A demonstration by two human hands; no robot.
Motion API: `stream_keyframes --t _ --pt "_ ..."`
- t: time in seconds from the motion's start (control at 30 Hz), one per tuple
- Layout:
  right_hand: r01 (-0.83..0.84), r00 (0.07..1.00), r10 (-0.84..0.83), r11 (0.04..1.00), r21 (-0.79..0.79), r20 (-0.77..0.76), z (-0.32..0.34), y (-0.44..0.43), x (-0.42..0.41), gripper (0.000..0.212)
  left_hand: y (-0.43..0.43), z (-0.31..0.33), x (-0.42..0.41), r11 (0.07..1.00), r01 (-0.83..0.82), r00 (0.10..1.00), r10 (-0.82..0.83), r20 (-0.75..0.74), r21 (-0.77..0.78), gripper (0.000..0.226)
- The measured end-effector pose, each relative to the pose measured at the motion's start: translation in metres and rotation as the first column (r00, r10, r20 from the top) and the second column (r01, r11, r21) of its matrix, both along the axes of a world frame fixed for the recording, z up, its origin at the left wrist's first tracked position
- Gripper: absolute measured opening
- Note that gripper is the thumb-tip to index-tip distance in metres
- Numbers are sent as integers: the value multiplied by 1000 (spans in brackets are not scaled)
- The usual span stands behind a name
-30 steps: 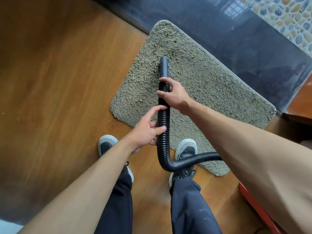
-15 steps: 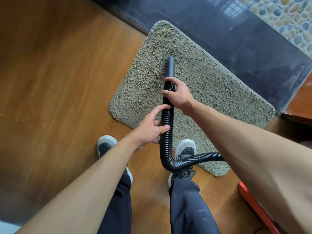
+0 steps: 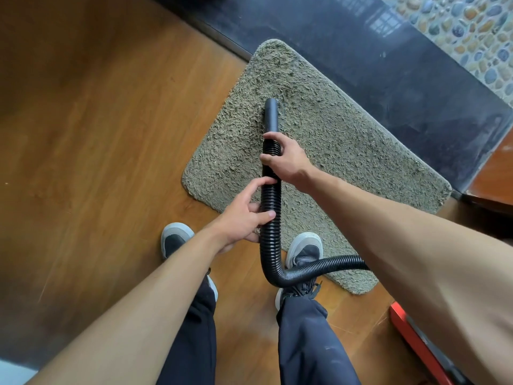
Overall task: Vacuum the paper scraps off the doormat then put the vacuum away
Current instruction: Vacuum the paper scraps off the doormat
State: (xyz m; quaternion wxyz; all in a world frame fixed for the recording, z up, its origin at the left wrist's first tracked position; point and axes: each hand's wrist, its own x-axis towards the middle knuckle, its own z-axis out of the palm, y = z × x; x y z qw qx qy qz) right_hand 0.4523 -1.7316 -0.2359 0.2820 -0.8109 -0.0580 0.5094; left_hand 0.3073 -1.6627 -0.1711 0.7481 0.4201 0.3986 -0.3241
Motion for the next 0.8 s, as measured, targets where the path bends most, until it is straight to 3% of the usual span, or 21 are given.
stream_keyframes --t 0.27,0.57,0.8 --pt "18 1000 -17 1000 -12 6 -3 3 -3 50 7 -6 1 1000 31 1000 -31 -1 -5 58" --pt "189 981 -185 979 -78 57 -3 -18 13 50 -2 -6 29 994 113 993 -113 43 7 57" --pt "-4 1000 3 998 -57 -23 1 13 -3 54 13 -7 4 998 64 998 -64 2 -10 57"
